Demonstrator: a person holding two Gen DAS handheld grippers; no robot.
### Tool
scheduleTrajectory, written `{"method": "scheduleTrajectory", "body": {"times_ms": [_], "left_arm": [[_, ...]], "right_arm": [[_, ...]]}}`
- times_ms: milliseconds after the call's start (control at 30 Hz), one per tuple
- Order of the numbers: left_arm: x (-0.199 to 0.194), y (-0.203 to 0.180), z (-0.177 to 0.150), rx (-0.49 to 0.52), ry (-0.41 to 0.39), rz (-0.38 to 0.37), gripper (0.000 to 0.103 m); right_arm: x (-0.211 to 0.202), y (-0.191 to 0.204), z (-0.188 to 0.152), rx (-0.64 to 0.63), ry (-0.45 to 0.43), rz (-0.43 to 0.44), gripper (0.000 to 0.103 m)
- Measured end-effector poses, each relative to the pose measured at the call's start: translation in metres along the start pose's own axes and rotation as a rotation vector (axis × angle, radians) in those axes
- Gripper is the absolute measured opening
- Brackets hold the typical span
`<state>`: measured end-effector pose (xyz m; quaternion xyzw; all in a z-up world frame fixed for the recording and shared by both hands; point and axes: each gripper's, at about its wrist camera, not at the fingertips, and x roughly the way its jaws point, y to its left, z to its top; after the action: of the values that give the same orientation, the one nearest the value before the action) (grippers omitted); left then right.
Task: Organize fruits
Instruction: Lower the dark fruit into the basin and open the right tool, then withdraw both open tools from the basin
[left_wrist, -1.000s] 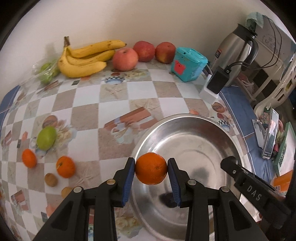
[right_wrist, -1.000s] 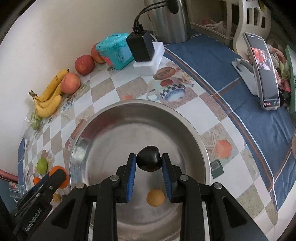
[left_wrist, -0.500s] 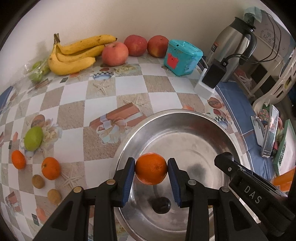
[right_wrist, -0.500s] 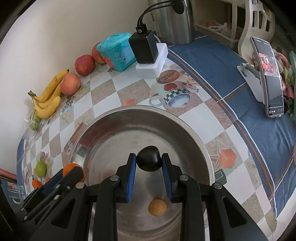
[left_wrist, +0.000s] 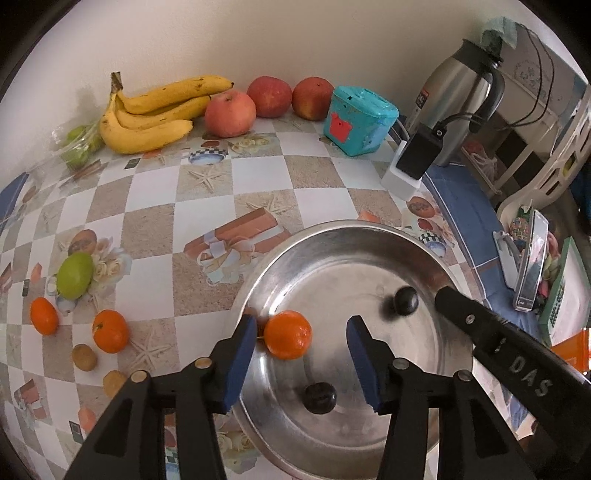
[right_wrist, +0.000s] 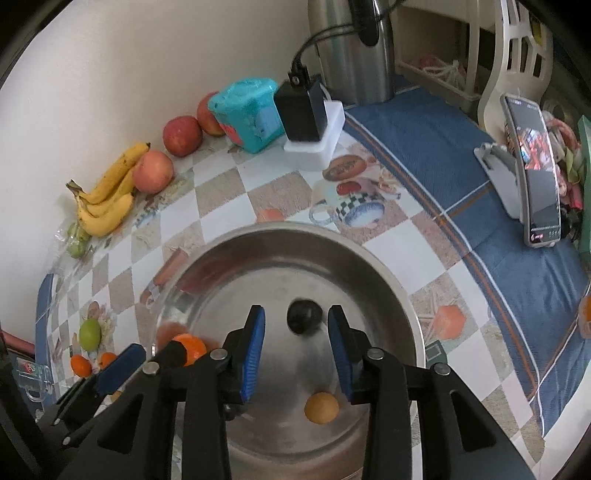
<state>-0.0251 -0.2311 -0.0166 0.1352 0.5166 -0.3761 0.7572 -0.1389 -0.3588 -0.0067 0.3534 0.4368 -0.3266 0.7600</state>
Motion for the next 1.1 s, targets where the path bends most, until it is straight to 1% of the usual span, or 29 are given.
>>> {"method": "scheduleTrajectory", "body": {"times_ms": [67,100,133,233,333,500,667,900,1033,1100], "left_arm": [[-0.005,0.003,0.001,-0.015,-0.006,-0.003,0.058],[-0.01,0.005,0.001,-0.025,-0.014,-0.004,0.059],[-0.014,0.007,0.002,-0.033,-0.021,-0.004,0.061],[-0.024,0.013,0.003,-0.047,-0.03,0.016,0.064],[-0.033,0.023,0.004,-0.079,-0.028,0.05,0.066],[-0.042,0.046,0.002,-0.125,-0.009,0.137,0.068],[-0.049,0.072,-0.003,-0.177,0.016,0.191,0.068],[-0.059,0.113,-0.012,-0.264,0.031,0.24,0.068],[-0.067,0.135,-0.017,-0.319,0.031,0.259,0.069],[-0.072,0.147,-0.02,-0.344,0.027,0.269,0.071]], "right_arm": [[-0.009,0.002,0.002,-0.008,-0.024,-0.003,0.044],[-0.012,0.003,0.003,-0.01,-0.032,-0.004,0.05],[-0.016,0.004,0.004,-0.015,-0.044,-0.005,0.054],[-0.026,0.006,0.006,-0.021,-0.063,-0.005,0.057],[-0.032,0.007,0.006,-0.029,-0.068,-0.006,0.059],[-0.042,0.009,0.002,-0.044,-0.069,-0.008,0.059],[-0.045,0.01,-0.001,-0.05,-0.06,-0.011,0.059],[-0.044,0.013,-0.004,-0.063,-0.045,-0.014,0.059],[-0.038,0.022,-0.008,-0.098,-0.023,-0.019,0.059],[-0.035,0.029,-0.011,-0.123,-0.007,-0.011,0.059]]}}
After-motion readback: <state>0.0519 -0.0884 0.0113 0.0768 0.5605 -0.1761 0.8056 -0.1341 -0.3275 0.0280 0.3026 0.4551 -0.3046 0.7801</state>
